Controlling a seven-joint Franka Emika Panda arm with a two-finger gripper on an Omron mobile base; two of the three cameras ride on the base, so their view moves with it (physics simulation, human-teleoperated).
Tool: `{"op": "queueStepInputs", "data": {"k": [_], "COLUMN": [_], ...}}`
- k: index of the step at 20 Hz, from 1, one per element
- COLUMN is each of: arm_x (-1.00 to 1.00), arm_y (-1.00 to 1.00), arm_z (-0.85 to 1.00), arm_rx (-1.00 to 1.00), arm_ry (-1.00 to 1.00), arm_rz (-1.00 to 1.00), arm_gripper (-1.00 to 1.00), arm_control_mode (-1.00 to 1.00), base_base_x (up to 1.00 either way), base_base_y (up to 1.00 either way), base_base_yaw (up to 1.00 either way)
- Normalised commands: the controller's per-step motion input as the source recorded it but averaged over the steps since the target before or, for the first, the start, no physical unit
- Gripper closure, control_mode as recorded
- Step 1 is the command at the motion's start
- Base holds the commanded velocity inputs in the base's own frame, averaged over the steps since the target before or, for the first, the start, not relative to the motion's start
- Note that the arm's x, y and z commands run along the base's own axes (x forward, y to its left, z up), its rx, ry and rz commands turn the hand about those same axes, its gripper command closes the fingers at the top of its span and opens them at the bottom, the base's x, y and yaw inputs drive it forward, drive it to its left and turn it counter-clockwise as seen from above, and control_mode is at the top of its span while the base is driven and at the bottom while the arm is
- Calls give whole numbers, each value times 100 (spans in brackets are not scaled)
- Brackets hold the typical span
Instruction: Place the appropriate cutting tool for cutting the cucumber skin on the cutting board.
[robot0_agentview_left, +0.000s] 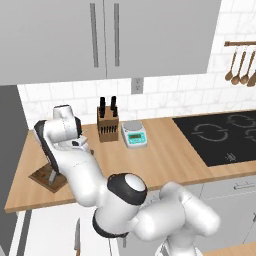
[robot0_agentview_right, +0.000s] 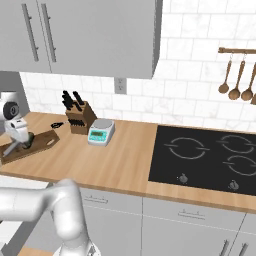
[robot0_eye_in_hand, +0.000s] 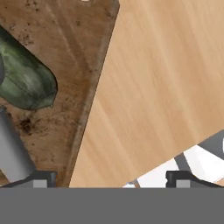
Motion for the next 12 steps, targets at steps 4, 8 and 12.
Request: {"op": "queueStepInputs", "data": {"k": [4,8,12], "arm_x": [-16,-1,0], "arm_y": [-58,-59,-60], "arm_z": [32,37,32], "arm_rx": [7,7,9], "arm_ry": [0,-1,-3], "arm_rz": [-7,-6,-4], "arm_gripper": [-100,-100,-100], "arm_control_mode": [-100,-100,-100], "base_base_x": [0,0,0], "base_base_y": [0,0,0], "base_base_yaw": [0,0,0]}}
